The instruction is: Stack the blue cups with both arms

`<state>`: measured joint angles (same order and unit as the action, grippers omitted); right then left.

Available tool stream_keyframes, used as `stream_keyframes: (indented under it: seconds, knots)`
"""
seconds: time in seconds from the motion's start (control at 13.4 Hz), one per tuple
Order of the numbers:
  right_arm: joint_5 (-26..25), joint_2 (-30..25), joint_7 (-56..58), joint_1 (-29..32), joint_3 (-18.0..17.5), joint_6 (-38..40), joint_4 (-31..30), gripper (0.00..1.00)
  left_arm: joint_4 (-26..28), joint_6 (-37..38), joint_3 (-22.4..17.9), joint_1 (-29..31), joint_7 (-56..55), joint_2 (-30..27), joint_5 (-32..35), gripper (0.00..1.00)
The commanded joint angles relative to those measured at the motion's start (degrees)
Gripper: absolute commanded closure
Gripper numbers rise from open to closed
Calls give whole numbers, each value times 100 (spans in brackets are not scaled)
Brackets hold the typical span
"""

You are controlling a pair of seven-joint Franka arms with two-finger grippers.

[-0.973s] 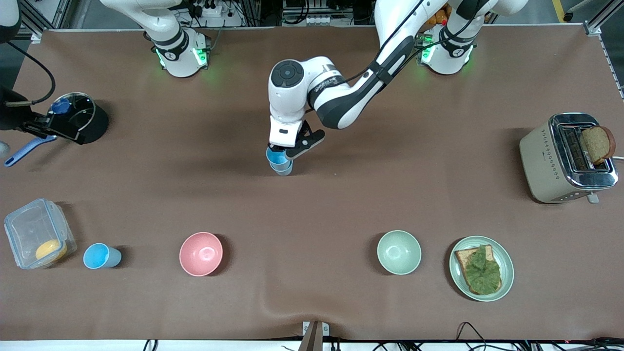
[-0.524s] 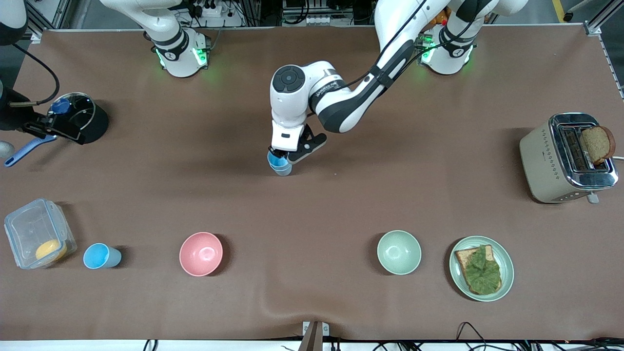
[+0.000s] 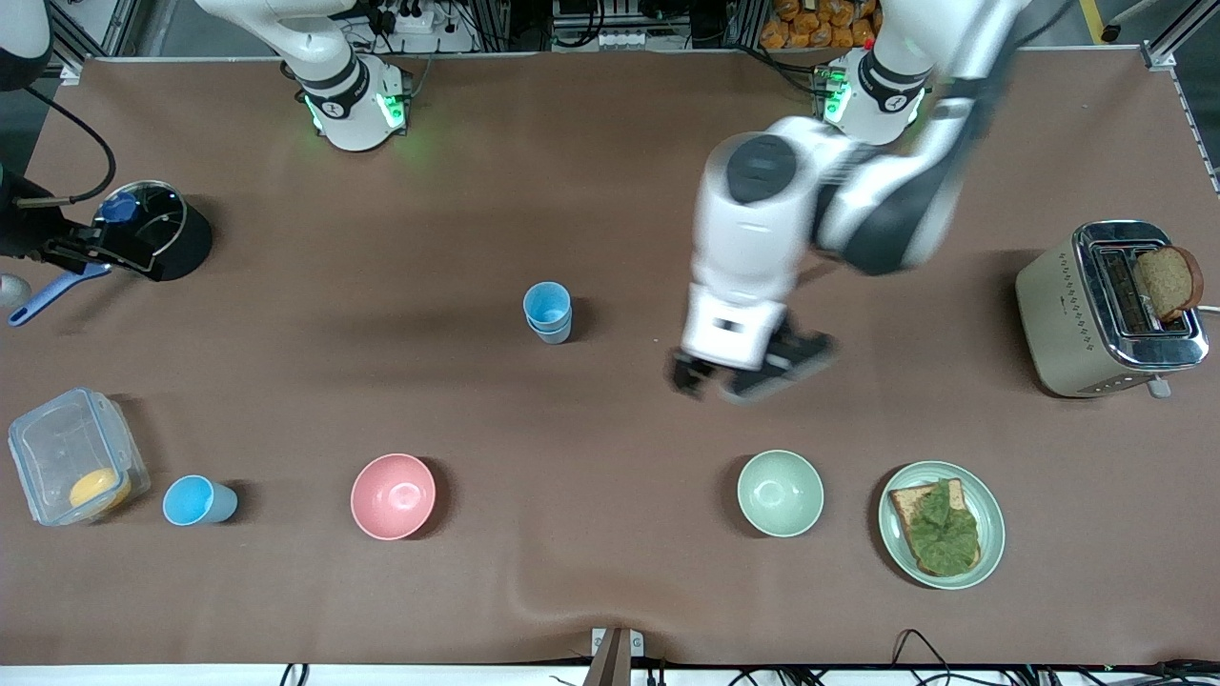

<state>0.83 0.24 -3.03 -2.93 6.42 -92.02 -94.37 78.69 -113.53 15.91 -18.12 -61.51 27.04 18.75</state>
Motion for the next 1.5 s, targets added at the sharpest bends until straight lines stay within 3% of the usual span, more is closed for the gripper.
stream_keyframes:
  seconds: [0.0, 0.37, 0.6, 1.05, 1.2, 1.42]
  knots:
    - [-153, -42, 30, -6, -36, -62, -38, 0, 208, 575, 97, 649, 1355, -365, -21, 0]
    - [-153, -33, 30, -6, -45, -88, -20, 0, 340, 955, 97, 1774, 3598, -1050, -591, 0]
    - [-145, -15, 30, -6, -36, -97, -20, 0, 348, 1323, 53, 2259, 4890, -1437, -1266, 0]
    - [-145, -15, 30, 12, -36, -88, -29, 0, 1288, 1632, -228, 2172, 5193, -2518, -1401, 0]
    - [-145, -15, 30, 21, -36, -88, -29, 0, 1315, 1641, -692, 1848, 5394, -2651, -1506, 0]
    - [-145, -15, 30, 21, -36, -88, -29, 0, 1132, 1816, -721, 1812, 5457, -2669, -1506, 0]
